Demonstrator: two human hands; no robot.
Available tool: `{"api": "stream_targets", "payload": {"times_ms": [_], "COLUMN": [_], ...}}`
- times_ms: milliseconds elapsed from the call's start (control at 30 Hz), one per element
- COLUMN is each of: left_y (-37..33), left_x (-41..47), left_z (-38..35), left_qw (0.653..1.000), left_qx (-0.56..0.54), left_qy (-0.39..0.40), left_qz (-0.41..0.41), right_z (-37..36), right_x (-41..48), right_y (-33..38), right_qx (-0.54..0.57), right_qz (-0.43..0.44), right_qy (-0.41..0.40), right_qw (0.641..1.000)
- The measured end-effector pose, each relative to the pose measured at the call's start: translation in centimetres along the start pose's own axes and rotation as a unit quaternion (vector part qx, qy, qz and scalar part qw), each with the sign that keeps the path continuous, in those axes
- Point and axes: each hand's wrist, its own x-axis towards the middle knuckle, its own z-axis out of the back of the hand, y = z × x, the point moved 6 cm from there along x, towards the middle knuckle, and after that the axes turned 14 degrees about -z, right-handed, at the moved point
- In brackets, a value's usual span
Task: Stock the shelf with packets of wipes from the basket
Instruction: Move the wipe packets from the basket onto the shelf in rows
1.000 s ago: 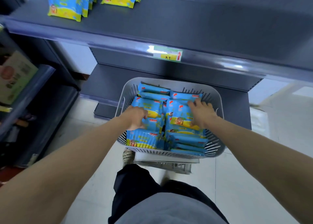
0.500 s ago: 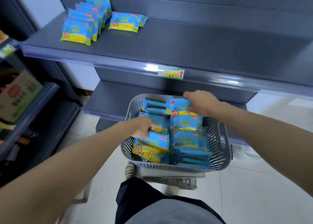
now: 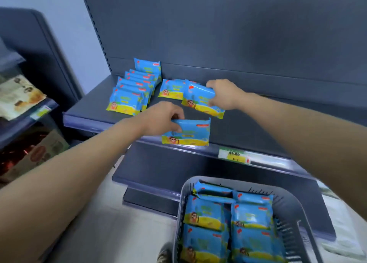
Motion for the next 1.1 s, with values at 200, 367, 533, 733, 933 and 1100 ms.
{"api": "stream_targets", "payload": {"times_ms": [200,367,533,733,933,1100], "left_y": [8.6,13.2,15.4,17.7,18.2,18.5], "left_x": [0.4,2.5,5.4,8.6,11.0,13.5], "left_z": [4.2,5.4,5.2,4.4,3.2,3.1], "left_qw": [0.999,0.999,0.999,0.999,0.993,0.981], "left_qx": [0.006,0.007,0.026,0.042,0.107,0.192], "left_qy": [-0.015,-0.010,0.020,0.028,0.052,0.040], "left_qz": [0.039,0.041,0.005,0.014,-0.002,-0.006], "right_z": [-3.6,-5.9,-6.5,-6.1,-5.2,-3.3], "right_x": [8.6,13.8,17.6,19.3,17.8,14.6], "right_y": [4.4,6.7,7.3,6.6,5.1,4.7], "right_qx": [-0.018,-0.018,-0.063,-0.039,-0.028,-0.001], "right_qz": [0.005,-0.011,-0.013,-0.016,-0.036,-0.043], "right_qy": [0.038,0.051,0.010,-0.005,-0.037,-0.078], "right_qw": [0.999,0.998,0.998,0.999,0.998,0.996]}}
